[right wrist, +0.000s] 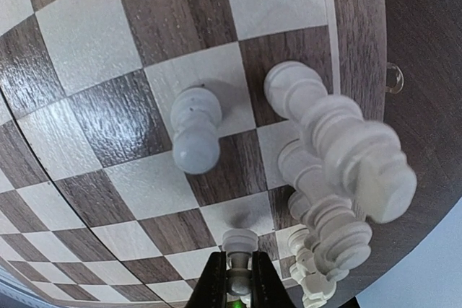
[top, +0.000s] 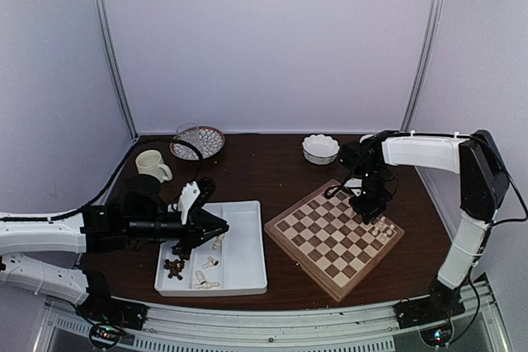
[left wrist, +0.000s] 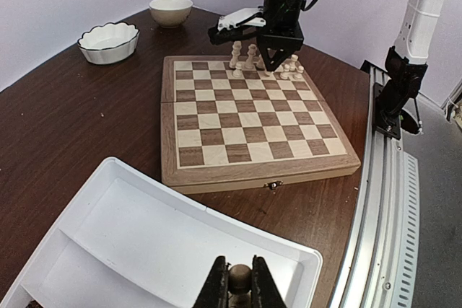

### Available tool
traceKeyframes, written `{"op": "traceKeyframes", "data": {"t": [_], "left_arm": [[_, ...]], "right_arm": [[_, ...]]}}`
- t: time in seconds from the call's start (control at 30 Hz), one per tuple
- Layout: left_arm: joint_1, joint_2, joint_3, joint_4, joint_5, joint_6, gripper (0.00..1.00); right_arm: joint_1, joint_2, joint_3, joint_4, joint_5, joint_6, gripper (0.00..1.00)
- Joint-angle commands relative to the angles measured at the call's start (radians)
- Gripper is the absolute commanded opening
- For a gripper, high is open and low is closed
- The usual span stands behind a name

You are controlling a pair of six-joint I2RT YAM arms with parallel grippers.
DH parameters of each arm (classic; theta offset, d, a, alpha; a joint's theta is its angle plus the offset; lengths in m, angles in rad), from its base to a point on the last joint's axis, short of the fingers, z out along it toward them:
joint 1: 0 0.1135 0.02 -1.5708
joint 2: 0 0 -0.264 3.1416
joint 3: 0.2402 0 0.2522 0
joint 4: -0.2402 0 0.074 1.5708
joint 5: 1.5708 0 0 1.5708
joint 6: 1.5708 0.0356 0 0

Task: Set up the chess pieces on the board
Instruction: Place the pawn at c2, then pick up the bishop from the chess pile.

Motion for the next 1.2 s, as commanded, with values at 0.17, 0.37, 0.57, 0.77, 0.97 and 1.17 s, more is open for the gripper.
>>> {"op": "traceKeyframes", "data": {"t": [0.17,0.37,0.57,0.77,0.97,1.17], "left_arm": [[0.003,-0.006,0.022,0.031,0.018,0.008,0.0],[0.004,-0.004,0.022,0.03,0.02,0.007,0.0],[0.003,-0.004,0.023,0.029,0.023,0.007,0.0],[0.004,-0.006,0.022,0.028,0.022,0.007,0.0],[0.005,-0.004,0.023,0.029,0.02,0.007,0.0],[0.004,0.001,0.025,0.029,0.02,0.008,0.0]], "right_arm": [[-0.009,0.021,0.027,0.01,0.017,0.009,0.07],[-0.009,0.024,0.03,0.008,0.013,0.005,0.35],[-0.009,-0.002,0.038,0.003,0.008,0.005,0.41],[-0.006,-0.063,0.067,-0.03,0.0,0.015,0.41],[0.054,-0.171,0.106,-0.039,-0.076,0.015,0.41],[0.217,-0.257,0.182,-0.043,-0.086,0.008,0.41]]}}
